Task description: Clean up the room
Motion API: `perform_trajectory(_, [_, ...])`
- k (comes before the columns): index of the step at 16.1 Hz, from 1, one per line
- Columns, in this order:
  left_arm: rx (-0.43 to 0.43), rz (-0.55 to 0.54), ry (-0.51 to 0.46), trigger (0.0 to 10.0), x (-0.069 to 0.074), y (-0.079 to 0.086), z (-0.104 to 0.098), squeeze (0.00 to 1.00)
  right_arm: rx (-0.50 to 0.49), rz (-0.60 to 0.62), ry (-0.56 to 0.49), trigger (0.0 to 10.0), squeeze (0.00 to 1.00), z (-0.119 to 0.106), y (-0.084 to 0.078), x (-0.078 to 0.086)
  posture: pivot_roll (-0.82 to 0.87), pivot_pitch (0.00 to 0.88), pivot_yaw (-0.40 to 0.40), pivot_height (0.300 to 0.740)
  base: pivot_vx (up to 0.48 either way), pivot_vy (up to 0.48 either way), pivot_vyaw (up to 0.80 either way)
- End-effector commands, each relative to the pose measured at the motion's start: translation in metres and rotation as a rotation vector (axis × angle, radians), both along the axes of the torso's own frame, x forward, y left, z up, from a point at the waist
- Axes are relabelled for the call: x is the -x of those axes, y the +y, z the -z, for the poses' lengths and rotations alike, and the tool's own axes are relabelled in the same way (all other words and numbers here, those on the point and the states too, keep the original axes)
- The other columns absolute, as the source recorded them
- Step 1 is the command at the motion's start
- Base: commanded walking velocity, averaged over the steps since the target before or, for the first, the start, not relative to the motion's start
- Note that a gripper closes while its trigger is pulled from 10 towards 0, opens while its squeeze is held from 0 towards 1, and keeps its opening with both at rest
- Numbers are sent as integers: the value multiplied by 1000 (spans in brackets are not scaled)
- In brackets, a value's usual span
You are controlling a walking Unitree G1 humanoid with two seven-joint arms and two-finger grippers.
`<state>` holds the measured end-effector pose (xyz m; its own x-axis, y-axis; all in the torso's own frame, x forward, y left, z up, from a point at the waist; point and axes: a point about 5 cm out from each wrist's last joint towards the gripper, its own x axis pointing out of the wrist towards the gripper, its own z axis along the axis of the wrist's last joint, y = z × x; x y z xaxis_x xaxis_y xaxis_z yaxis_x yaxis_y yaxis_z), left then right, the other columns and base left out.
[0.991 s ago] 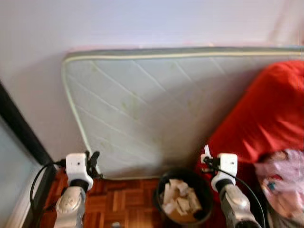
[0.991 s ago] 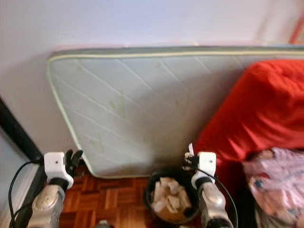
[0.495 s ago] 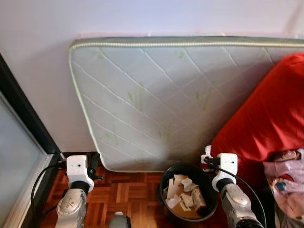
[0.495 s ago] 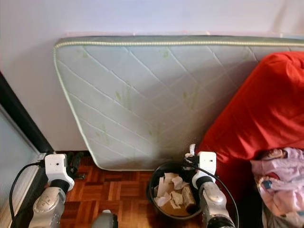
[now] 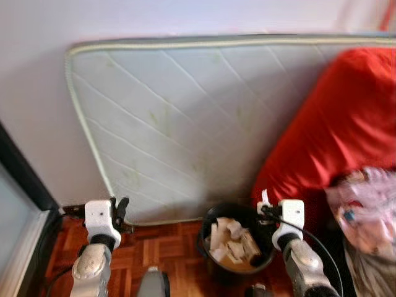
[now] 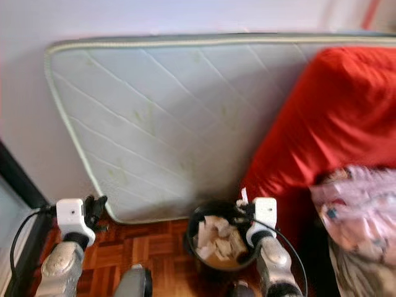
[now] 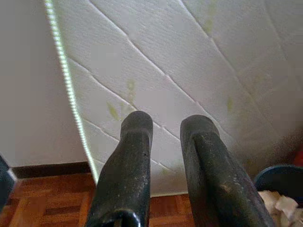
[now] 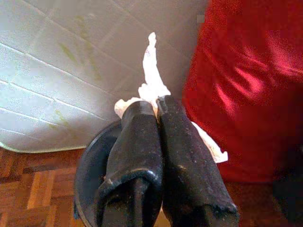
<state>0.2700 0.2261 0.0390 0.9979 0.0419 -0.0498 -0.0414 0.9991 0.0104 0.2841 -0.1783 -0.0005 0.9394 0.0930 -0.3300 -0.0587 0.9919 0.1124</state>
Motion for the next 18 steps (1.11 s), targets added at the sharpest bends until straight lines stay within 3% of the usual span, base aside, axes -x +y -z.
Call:
perform_trajectory(1, [8,-1,7,10000,-1,0,0,0,-1,5,-3,10000,0,-1,-1,-2,102,0,-29,609,0,0,0])
perform_trajectory(7, [8,-7,19,10000,-3,1,0,0,-6,-75,14,10000,0,-1,8,-3,106,0,-34,609,0,0,0])
perform_trajectory(10, [17,-10,16,10000,-4,1,-1,0,-10,-91,20,10000,0,0,10,-2,108,0,-35,609,258,0,800])
perform_trajectory(18, [23,1,21,10000,-2,-2,0,0,-16,-55,27,10000,0,-2,8,-7,115,0,-39,609,314,0,0])
